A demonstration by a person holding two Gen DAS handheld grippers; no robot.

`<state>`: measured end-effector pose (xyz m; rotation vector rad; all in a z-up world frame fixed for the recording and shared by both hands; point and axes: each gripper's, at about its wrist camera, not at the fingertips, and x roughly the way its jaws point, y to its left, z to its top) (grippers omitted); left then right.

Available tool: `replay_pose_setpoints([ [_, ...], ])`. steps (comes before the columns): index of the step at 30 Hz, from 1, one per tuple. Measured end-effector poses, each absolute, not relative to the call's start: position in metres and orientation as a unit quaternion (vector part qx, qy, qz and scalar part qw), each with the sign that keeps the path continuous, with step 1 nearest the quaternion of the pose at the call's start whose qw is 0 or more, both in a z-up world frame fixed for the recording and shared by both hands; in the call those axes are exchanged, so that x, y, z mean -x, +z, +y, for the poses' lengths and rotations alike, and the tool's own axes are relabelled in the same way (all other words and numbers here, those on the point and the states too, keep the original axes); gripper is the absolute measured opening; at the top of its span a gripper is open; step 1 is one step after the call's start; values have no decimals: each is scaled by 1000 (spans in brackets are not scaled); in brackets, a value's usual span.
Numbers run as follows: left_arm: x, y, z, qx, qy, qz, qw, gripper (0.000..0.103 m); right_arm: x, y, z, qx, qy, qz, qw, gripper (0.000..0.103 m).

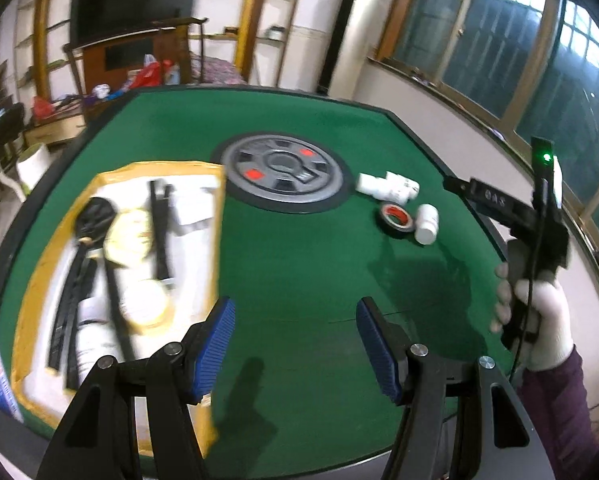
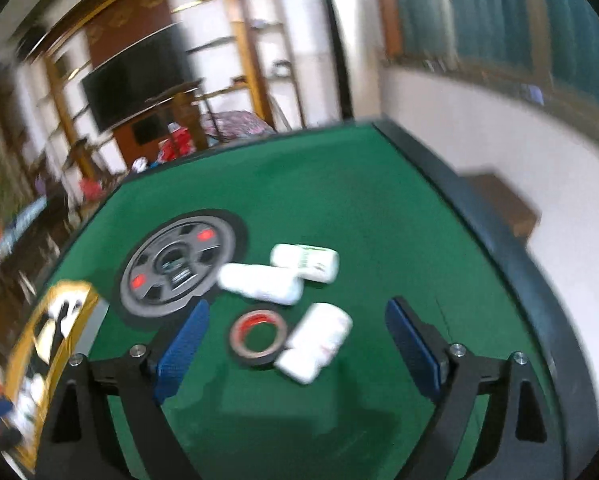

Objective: Organize rigid objects
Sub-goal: 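Move both tools back toward the remaining bottles and black tape, then grasp the black tape roll with the left tool while the right tool grasps the red-label bottle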

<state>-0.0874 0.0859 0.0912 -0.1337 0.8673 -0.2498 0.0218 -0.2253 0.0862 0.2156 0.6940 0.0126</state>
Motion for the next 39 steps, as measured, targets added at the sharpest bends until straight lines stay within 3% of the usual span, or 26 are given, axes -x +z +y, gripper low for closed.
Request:
replay_pose_setpoints([
  [6, 53, 89, 38, 40, -146, 422, 894, 66, -52, 65, -275, -198, -5, 340, 919, 89],
  [24, -77, 34, -69, -30, -153, 444, 882, 66, -57, 37, -295, -244, 15, 354, 903, 89],
  [26, -78, 31, -80, -54, -158, 441, 882, 62, -58, 37, -293, -243, 16, 353, 903, 89],
  [27, -78, 29, -86, -67, -161, 441, 881, 56, -58, 37, -292, -241, 15, 353, 904, 89],
  [30, -76, 20, -101, -100, -172, 446, 873, 19, -57, 39, -292, -240, 14, 350, 905, 89],
  [33, -68, 23, -100, -103, -177, 451, 868, 14, -55, 39, -292, -233, 5, 350, 907, 89],
  [39, -31, 27, -51, -63, -182, 483, 854, 13, -54, 39, -289, -227, 10, 356, 907, 89],
])
